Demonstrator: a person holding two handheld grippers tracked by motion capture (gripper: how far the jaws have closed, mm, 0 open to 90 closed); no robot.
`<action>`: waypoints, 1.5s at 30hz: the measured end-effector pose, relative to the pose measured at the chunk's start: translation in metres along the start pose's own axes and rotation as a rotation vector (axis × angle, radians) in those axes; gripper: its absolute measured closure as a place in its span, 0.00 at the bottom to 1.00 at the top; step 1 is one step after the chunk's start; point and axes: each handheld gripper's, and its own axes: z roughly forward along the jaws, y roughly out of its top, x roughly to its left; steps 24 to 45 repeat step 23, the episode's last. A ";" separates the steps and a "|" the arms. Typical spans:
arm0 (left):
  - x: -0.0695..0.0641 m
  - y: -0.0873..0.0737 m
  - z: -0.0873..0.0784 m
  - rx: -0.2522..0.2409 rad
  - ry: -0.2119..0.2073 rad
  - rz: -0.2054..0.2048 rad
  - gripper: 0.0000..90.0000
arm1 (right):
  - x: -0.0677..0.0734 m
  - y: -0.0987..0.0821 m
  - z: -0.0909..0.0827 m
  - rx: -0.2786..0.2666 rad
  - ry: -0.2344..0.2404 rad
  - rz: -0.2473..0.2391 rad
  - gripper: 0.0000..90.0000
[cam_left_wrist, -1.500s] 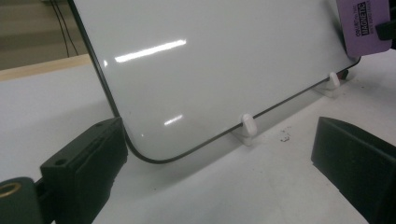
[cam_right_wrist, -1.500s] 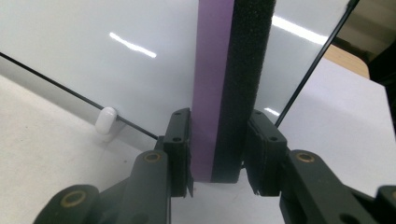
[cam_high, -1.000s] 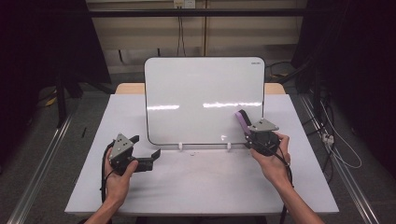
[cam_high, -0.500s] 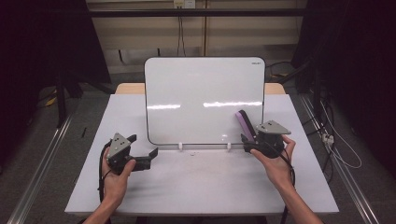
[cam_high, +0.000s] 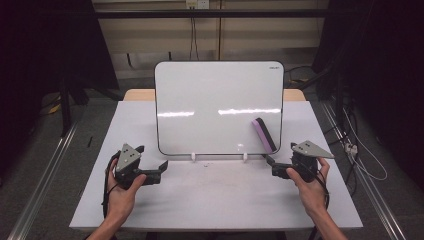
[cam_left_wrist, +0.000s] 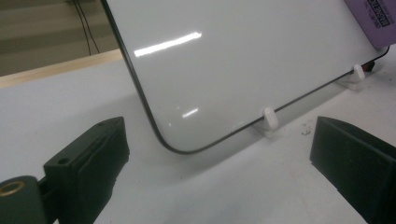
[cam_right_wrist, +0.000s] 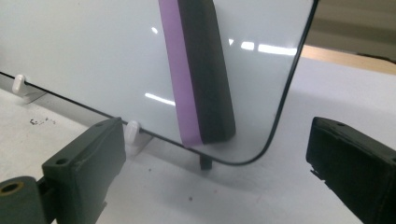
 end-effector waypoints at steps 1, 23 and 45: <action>0.000 -0.002 -0.002 0.007 -0.002 0.002 0.05 | 0.000 -0.001 -0.001 -0.001 -0.001 0.002 0.06; -0.001 -0.020 -0.022 -0.026 0.013 -0.080 0.05 | -0.007 -0.046 -0.039 -0.045 -0.041 0.087 0.07; -0.001 -0.020 -0.022 -0.026 0.013 -0.080 0.05 | -0.007 -0.046 -0.039 -0.045 -0.041 0.087 0.07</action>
